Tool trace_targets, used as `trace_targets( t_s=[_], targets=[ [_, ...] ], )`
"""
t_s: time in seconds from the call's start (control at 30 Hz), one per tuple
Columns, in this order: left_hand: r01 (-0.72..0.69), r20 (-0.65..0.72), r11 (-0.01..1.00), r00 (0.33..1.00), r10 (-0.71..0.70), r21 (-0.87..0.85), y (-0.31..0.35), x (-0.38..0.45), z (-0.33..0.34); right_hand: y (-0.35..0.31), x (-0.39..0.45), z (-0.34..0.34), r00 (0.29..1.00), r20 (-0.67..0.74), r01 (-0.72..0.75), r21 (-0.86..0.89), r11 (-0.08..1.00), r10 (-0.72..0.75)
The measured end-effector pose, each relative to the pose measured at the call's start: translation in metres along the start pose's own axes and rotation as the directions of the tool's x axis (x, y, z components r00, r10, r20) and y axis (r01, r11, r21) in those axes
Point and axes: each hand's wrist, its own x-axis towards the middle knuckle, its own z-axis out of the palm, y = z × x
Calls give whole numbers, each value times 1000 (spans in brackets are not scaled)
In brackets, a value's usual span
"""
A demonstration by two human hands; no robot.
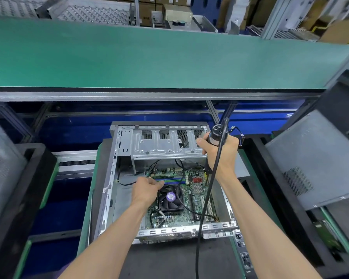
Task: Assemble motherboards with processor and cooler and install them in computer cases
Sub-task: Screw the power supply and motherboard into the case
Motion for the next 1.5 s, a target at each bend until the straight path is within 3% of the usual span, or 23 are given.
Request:
trace_targets(
  t_s=[0.13,0.27,0.6,1.5],
  targets=[
    [-5,6,1000,1000,5,7,-1,-1,-1,-3,-1,0,998,57,-4,5,1000,3],
    [-14,2,1000,1000,14,19,1,-1,-2,-8,0,-9,943,332,-13,43,999,-2],
    [-11,12,999,1000,10,39,1,-4,-2,-7,2,-11,973,233,-12,47,999,0],
    [-24,7,998,1000,24,49,0,-1,-2,-6,4,-9,959,281,5,48,999,-18]
  ],
)
